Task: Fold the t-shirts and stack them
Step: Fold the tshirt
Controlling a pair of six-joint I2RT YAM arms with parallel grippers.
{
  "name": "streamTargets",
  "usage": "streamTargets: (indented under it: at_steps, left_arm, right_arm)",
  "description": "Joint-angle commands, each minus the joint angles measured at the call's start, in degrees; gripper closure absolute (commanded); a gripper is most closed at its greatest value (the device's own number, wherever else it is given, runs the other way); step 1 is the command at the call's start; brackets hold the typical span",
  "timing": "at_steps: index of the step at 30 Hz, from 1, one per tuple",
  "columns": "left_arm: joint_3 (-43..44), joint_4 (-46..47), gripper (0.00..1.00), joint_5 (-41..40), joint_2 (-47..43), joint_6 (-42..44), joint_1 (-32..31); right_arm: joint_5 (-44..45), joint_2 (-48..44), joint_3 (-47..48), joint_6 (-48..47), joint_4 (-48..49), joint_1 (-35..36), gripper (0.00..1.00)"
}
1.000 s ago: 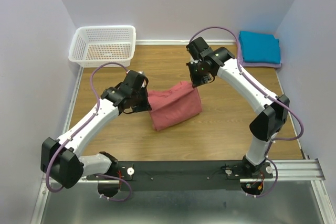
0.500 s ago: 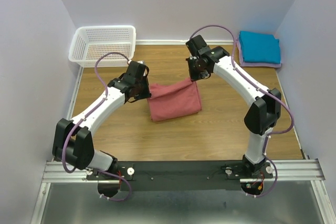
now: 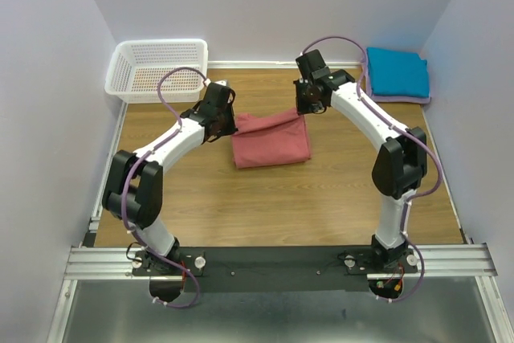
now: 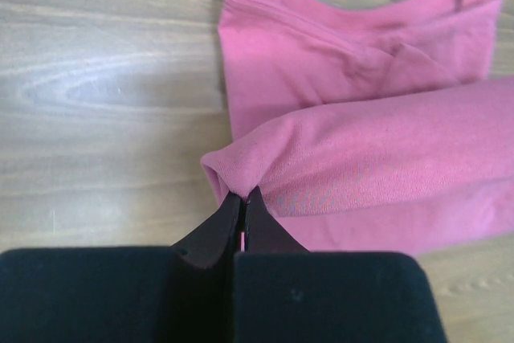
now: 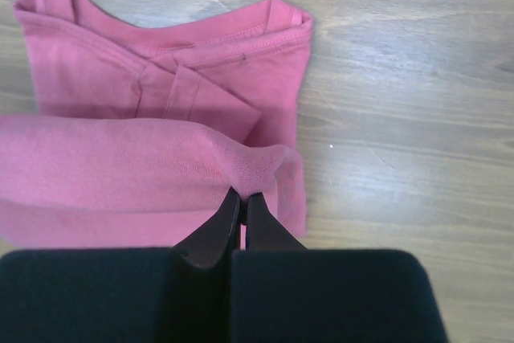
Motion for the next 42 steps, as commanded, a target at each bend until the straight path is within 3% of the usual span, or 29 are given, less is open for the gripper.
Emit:
streamTargets:
  at_steps: [1, 13, 17, 24, 25, 32, 42]
  left_arm:
    - [1.3, 5.4, 1.0, -4.6, 4.1, 1.6, 1.5]
    - [5.5, 14.4, 0.99, -5.4, 13.2, 5.3, 2.0]
    - [6.5, 14.7, 0.83, -5.9, 15.1, 5.1, 2.5]
    - [5.0, 15.7, 0.46, -6.7, 6.2, 7.8, 2.5]
    - [4.3, 15.8, 0.36, -6.3, 3.8, 8.5, 2.4]
    - [-4.9, 18.2, 0.29, -2.9, -2.3, 10.9, 2.5]
    - [-13.0, 20.1, 0.29, 6.9, -3.3, 6.4, 3.2]
  right_arm:
    - [0.0, 3.5, -1.8, 1.3, 5.3, -1.3, 0.99]
    - [0.0, 8.8, -4.7, 4.1, 13.5, -4.4, 0.98]
    - [0.2, 8.9, -5.2, 4.6, 14.2, -5.0, 0.74]
    - [-1.5, 0.4, -8.9, 1.3, 16.9, -5.6, 0.59]
    - [-3.9, -0.7, -11.7, 0.7, 18.9, -6.5, 0.54]
    - [-19.7, -5.1, -21.5, -6.5, 25.6, -13.0, 0.38]
    - [-31.1, -4.3, -28.6, 1.0, 30.4, -14.3, 0.39]
